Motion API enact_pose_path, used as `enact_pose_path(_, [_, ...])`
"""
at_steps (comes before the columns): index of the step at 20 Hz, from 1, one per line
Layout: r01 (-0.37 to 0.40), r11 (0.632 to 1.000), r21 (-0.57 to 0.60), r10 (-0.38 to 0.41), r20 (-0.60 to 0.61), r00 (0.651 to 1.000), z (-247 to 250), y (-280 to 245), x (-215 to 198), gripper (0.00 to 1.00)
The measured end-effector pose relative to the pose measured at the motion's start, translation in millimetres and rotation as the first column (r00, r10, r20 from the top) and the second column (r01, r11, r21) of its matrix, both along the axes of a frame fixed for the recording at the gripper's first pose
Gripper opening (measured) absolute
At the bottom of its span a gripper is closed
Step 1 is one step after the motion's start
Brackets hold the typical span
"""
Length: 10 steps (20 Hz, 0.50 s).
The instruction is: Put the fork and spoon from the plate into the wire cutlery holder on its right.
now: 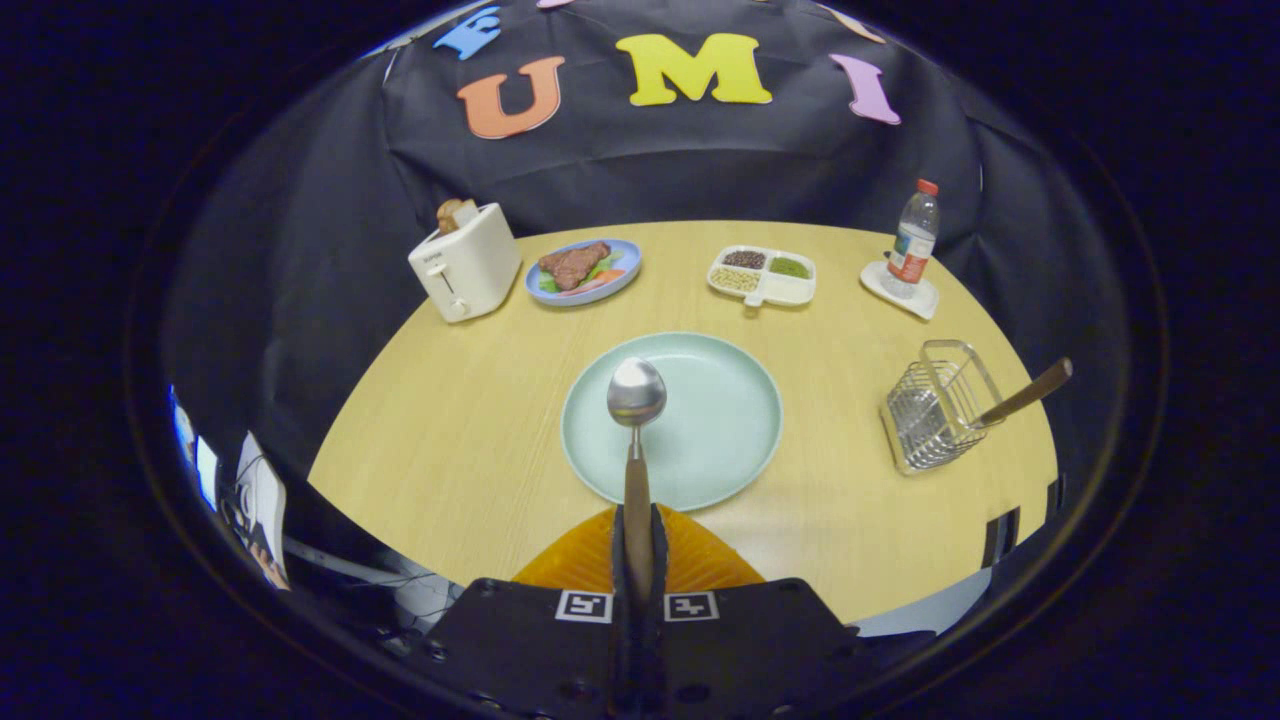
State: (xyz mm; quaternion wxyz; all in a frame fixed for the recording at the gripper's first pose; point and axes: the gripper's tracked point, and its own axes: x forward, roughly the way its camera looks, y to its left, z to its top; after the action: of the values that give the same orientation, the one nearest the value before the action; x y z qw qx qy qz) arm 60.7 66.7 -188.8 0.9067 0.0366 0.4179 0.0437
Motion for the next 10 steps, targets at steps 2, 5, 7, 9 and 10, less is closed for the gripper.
enact_pose_path(2, [0.02, 1.0, 0.006, -0.02, 0.024, 1.0, 14, -28, -10, 0.04])
enact_pose_path(5, [0.057, 0.998, 0.02, -0.057, 0.041, 0.997, 28, -75, -26, 0.04])
enact_pose_path(7, [0.09, 0.996, 0.025, -0.091, 0.054, 0.994, 35, -108, -36, 0.04])
enact_pose_path(9, [0.12, 0.992, 0.031, -0.122, 0.061, 0.991, 41, -139, -47, 0.04])
enact_pose_path(10, [0.132, 0.991, 0.034, -0.134, 0.062, 0.989, 43, -154, -52, 0.04])
